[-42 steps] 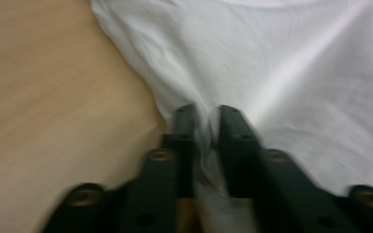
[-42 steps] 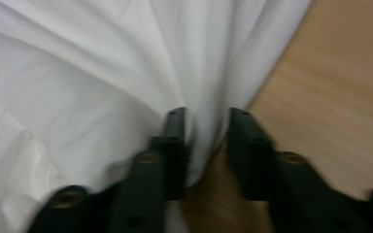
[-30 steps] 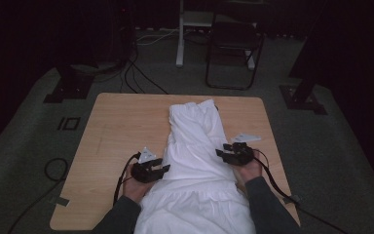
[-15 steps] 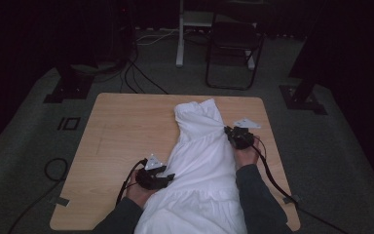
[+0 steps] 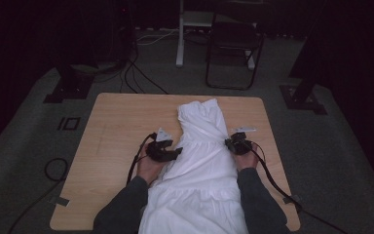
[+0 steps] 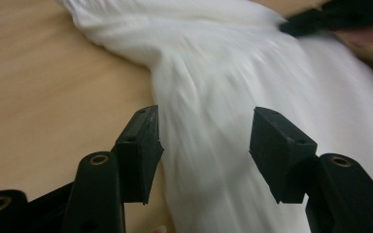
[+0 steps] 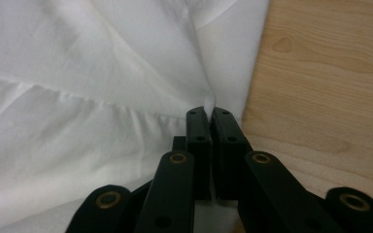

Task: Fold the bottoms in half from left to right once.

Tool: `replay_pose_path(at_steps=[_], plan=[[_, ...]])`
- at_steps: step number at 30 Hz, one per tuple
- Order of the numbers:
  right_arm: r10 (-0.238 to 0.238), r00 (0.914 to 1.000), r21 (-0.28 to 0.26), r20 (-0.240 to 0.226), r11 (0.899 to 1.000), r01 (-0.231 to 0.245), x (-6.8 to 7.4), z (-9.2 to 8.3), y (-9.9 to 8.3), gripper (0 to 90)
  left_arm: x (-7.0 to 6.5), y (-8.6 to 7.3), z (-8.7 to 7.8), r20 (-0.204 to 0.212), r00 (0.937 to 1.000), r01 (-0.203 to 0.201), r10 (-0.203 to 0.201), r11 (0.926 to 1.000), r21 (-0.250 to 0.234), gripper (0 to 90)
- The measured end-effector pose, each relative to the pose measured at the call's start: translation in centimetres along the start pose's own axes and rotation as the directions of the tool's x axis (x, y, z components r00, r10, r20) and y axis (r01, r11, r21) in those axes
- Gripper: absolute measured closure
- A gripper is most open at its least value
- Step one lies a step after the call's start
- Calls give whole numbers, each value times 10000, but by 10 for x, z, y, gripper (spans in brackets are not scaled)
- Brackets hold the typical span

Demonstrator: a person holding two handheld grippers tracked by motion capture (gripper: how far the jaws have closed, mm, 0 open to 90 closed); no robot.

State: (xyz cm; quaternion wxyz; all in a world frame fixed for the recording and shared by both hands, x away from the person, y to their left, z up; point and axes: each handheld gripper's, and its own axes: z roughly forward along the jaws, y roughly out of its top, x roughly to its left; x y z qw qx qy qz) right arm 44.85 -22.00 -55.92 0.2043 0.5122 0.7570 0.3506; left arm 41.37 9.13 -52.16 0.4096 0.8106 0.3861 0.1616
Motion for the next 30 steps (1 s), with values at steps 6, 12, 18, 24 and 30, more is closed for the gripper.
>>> replay_pose_path(at_steps=[6, 12, 18, 24, 30], plan=[[4, 9999, -129, -146, 9999, -6, -2, -1, -3, 866, 4, -5, 42, -123, 9996, -242, 260, 9911, 1308, 718], [-158, 9983, -210, -566, 9997, 146, 4, -12, -16, 865, -4, -33, 15, -5, 9996, -272, 274, 9949, 968, 845], [-878, 9901, -129, -1093, 9961, 870, 28, -41, -46, 864, -28, -72, -22, -55, 9999, -100, 103, 9983, 569, 844], [-1169, 9801, -112, -1605, 9931, 1166, 46, -69, -75, 863, -48, -97, -48, 140, 9996, -260, 253, 9985, 472, 843], [-464, 9818, -93, -1840, 9989, 455, 42, -89, -67, 546, -49, -95, -45, 110, 9992, -397, 392, 9983, 435, 832]])
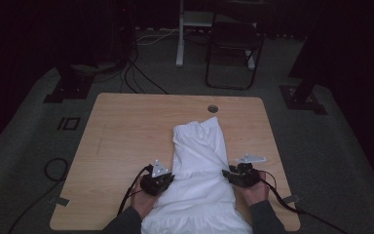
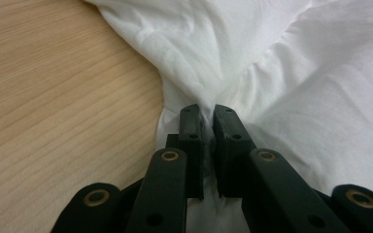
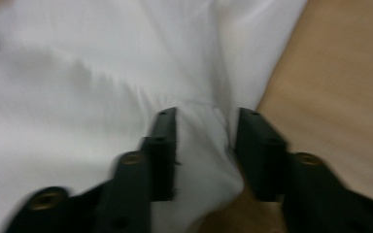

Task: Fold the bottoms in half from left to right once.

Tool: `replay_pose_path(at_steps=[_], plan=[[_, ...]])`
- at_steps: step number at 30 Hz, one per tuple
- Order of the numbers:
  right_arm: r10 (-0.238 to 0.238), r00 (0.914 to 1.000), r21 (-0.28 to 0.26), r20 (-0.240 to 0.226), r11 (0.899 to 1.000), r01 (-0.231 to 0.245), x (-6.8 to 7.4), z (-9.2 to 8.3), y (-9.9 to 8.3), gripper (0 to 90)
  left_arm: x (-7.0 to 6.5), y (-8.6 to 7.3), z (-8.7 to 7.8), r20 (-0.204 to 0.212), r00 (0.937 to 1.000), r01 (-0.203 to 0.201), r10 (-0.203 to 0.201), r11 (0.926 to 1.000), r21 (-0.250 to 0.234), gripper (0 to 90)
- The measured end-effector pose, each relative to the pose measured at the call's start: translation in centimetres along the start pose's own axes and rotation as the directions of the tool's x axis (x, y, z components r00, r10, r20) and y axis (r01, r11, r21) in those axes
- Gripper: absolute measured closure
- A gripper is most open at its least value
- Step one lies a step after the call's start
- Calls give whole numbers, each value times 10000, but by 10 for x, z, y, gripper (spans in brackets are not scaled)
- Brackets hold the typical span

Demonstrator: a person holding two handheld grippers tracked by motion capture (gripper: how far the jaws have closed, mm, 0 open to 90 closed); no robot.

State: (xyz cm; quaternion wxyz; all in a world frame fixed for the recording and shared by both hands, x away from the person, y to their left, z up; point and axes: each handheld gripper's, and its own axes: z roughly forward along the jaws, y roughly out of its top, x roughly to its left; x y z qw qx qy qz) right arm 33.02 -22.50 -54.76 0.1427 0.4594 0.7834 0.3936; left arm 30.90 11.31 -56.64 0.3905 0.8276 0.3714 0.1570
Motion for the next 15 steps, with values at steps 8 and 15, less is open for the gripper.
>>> replay_pose_path(at_steps=[8, 15], plan=[[-302, 9973, -1004, -672, 9947, 233, -3, 29, 71, 501, 1, 0, 1, 14, 10000, -56, 56, 10000, -45, 824], [-339, 9923, -71, -1190, 9994, 333, 6, 84, 101, 490, -1, 0, 1, -69, 9999, -128, 128, 9999, -61, 802]])
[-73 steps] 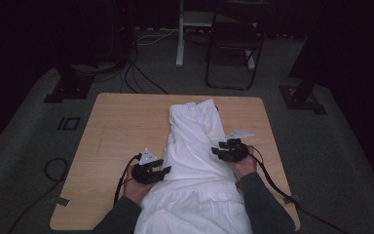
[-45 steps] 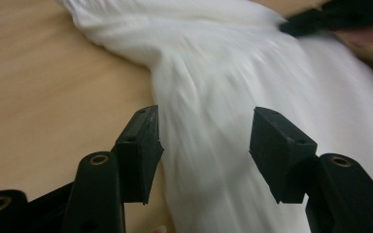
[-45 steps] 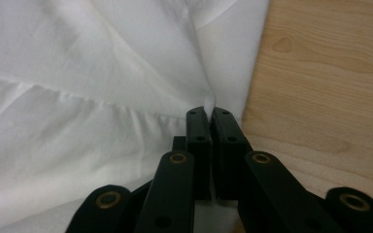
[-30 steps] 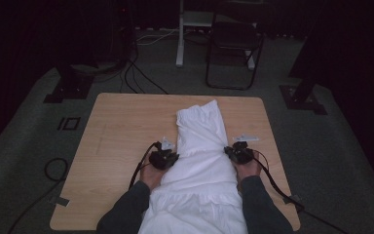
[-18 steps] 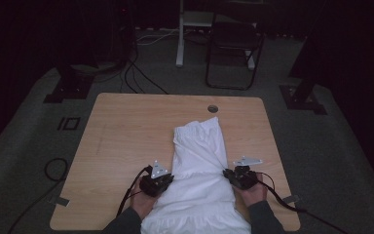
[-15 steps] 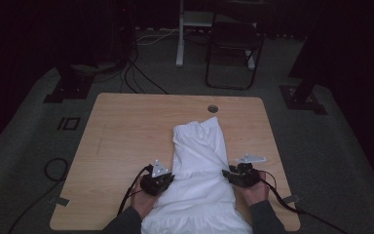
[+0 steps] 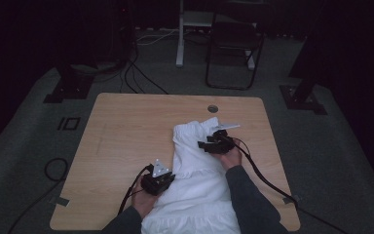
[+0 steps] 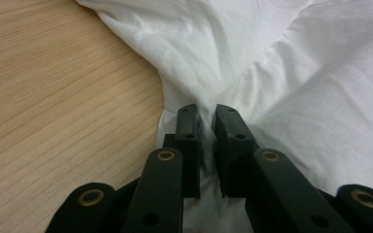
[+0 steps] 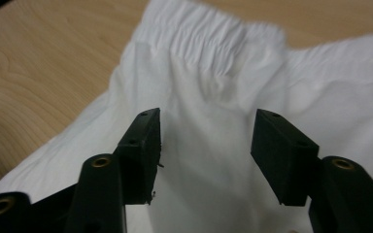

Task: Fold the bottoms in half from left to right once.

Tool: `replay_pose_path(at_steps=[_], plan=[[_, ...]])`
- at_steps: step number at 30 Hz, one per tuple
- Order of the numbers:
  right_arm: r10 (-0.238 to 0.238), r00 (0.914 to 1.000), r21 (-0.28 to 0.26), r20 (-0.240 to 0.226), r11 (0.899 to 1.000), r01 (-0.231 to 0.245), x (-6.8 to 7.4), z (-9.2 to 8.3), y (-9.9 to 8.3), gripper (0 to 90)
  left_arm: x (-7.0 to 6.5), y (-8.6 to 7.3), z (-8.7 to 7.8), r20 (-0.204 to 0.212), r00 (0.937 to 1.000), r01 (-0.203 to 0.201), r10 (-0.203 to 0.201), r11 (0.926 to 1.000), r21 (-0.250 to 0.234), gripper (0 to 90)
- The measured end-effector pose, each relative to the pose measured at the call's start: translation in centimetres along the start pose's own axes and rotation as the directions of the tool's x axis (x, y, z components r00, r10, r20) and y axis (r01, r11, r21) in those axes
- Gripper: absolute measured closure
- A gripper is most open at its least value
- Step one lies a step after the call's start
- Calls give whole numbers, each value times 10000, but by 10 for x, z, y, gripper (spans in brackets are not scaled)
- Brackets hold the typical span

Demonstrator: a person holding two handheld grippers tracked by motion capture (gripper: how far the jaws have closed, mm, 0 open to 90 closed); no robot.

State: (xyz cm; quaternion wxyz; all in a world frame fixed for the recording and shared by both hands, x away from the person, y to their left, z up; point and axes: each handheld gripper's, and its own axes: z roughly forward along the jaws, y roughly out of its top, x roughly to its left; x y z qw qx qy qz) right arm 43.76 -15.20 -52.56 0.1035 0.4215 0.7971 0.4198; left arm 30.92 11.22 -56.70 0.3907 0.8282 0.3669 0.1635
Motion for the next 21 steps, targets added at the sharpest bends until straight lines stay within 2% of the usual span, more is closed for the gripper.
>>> replay_pose_path(at_steps=[1, 2, 3, 4, 5, 6, 8, 10, 12, 14, 16, 19, 21], plan=[[22, 9999, 311, -169, 9995, -17, -1, 6, 0, 622, 0, 0, 0, -23, 10000, -28, 28, 10000, 2, 795], [-146, 9992, 504, -380, 9986, 165, -1, 8, 0, 768, -1, 0, 0, -28, 10000, -45, 45, 10000, -1, 787], [-504, 9986, 453, -147, 9977, 510, 0, 6, 0, 873, -1, 0, 0, -31, 10000, -54, 54, 10000, -8, 773], [-713, 9967, 115, 378, 9974, 709, 1, -1, 2, 895, -1, -1, -1, -56, 9999, -94, 94, 10000, 8, 758], [-686, 9951, -666, 717, 9951, 734, -1, -14, 7, 899, -2, -1, -1, -42, 9999, -94, 94, 10000, 5, 740], [-636, 9934, -1092, 955, 9913, 740, -3, -23, 10, 900, -2, -1, -1, -34, 10000, -91, 91, 10000, 23, 719], [-745, 9745, -1746, 2118, 9782, 1127, -9, -45, 17, 900, -2, -1, -1, 17, 10000, -55, 55, 10000, 34, 682], [-408, 9617, -2077, 2710, 9731, 998, -21, -58, 19, 900, -3, -1, 0, 55, 9999, -95, 95, 9999, 35, 646], [-154, 9576, -1886, 2877, 9794, 725, -33, -55, 14, 899, -5, 0, 1, 77, 9998, -184, 183, 9998, 57, 628], [77, 9535, -1342, 3012, 9904, 344, -44, -41, 2, 896, -6, 1, 1, 65, 9997, -240, 239, 9997, 97, 607], [339, 9584, -641, 2835, 9978, -163, -54, -23, -13, 886, -6, 1, 1, 160, 9996, -231, 228, 9996, 156, 585], [661, 9613, -196, 2673, 9978, -631, -62, -6, -29, 863, -1, 7, -3, 217, 9996, -201, 195, 9994, 278, 539], [640, 9613, -249, 2681, 9979, -596, -62, -4, -33, 854, 5, 15, -9, 162, 9997, -166, 166, 9999, 12, 521]])
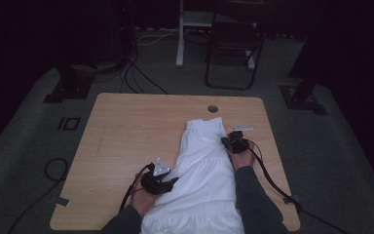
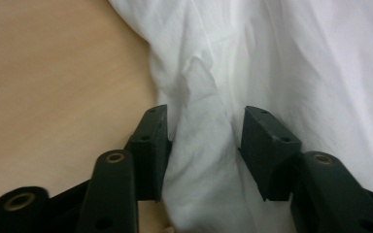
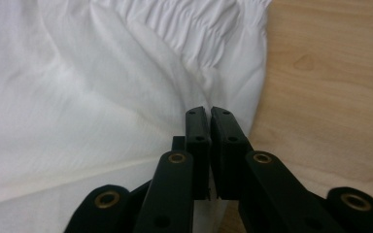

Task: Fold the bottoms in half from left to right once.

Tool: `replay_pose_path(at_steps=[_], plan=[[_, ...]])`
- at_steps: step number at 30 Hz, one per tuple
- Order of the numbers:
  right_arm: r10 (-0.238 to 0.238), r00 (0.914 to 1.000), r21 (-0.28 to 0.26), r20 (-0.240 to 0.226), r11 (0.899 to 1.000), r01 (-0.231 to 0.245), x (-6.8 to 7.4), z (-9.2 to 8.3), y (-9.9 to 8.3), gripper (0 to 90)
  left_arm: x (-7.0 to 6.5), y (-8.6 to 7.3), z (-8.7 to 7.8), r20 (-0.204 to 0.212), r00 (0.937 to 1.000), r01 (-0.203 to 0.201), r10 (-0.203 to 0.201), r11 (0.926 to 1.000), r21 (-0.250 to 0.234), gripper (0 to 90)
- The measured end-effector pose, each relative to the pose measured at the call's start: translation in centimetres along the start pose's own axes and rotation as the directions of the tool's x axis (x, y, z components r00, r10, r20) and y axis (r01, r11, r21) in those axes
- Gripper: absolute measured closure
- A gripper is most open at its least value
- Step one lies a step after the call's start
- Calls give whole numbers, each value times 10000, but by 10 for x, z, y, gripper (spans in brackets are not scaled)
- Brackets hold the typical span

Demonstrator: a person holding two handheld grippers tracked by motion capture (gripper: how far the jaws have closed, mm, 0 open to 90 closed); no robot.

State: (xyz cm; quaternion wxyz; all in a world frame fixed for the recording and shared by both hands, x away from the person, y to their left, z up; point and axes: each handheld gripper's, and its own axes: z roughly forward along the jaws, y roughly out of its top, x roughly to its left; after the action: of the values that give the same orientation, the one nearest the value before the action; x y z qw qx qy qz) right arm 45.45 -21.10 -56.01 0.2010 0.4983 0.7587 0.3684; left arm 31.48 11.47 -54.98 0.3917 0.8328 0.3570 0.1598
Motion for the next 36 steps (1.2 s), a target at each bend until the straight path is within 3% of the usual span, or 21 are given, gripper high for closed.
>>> replay_pose_path(at_steps=[4, 7, 11, 13, 16, 19, 21, 23, 28, 32, 36], plan=[[-62, 10000, 195, 17, 9998, 62, 1, 0, 2, 817, 15, 31, -7, -129, 9995, -292, 289, 9991, -293, 489], [8, 10000, 230, 4, 9997, -9, 1, 0, 3, 814, 25, 60, -1, -184, 9987, -479, 472, 9981, -395, 479], [-33, 10000, 263, 43, 9996, 32, 1, 1, 3, 814, 35, 88, 32, -116, 9992, -372, 370, 9992, -157, 466], [62, 10000, 278, -10, 9996, -61, 1, 1, 3, 814, 36, 92, 56, -145, 9995, -290, 294, 9992, 293, 464], [55, 10000, 195, -32, 9998, -55, 1, 0, 2, 813, 37, 87, 86, -58, 10000, 41, -36, 9959, 898, 472], [68, 10000, 89, -69, 9999, -68, 1, 0, -1, 813, 36, 77, 96, 92, 10000, -47, 37, 9946, 1038, 557], [123, 9998, 61, -139, 9999, -122, 1, -2, -2, 813, 35, 74, 93, 343, 9993, -186, 153, 9951, 974, 729], [88, 9998, 71, -202, 9999, -87, 3, -4, -5, 813, 32, 72, 89, 256, 9991, -356, 330, 9936, 1070, 817], [-9, 9986, 106, -526, 9999, 14, 12, -15, -16, 812, 20, 52, 72, 411, 9992, -6, -27, 9968, 793, 830], [-235, 9942, 190, -1049, 9995, 256, 26, -32, -33, 807, 6, 30, 50, 640, 9979, -162, 120, 9977, 655, 825], [-434, 9857, 447, -1625, 9977, 513, 34, -49, -43, 665, 0, 19, 39, 703, 9973, -229, 189, 9981, 568, 806]])
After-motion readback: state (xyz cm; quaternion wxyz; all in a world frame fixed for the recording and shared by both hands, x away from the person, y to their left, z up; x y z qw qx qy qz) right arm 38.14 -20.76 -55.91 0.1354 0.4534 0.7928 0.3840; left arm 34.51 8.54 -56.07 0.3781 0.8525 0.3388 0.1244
